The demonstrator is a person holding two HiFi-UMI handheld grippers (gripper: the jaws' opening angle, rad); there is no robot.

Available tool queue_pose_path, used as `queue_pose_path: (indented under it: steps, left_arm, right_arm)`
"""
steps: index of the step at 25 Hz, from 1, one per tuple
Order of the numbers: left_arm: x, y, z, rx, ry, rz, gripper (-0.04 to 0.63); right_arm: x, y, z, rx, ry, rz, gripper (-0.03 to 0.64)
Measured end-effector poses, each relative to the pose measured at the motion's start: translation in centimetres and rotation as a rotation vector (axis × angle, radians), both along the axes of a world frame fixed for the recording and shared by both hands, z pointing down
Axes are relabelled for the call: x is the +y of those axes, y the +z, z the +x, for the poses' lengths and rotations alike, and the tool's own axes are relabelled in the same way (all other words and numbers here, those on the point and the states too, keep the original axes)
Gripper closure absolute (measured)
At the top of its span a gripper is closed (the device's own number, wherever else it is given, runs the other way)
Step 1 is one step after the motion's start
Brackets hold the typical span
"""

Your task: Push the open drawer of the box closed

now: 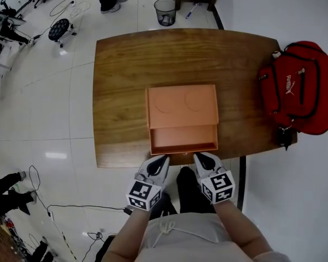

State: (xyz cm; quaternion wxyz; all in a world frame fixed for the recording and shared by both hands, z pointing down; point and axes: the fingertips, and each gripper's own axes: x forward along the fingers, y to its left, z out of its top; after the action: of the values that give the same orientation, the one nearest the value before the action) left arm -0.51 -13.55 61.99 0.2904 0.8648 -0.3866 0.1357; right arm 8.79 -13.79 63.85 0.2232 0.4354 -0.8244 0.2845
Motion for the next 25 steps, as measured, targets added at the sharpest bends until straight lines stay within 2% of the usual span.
queue_pose_path:
  steps: [13, 25]
  left_arm:
    - [-5.2, 0.4, -0.1, 0.004, -0.098, -0.009, 0.589]
    - [-8.1, 0.5, -0.3, -0.014, -0.145, -0.015, 0.589]
  right_arm:
    - [-5.0, -0.1, 0.1, -0.019, -0.032, 0.003, 0.611]
    - [-7.8, -0.2, 0.1, -0.025, -0.079, -0.004, 0.611]
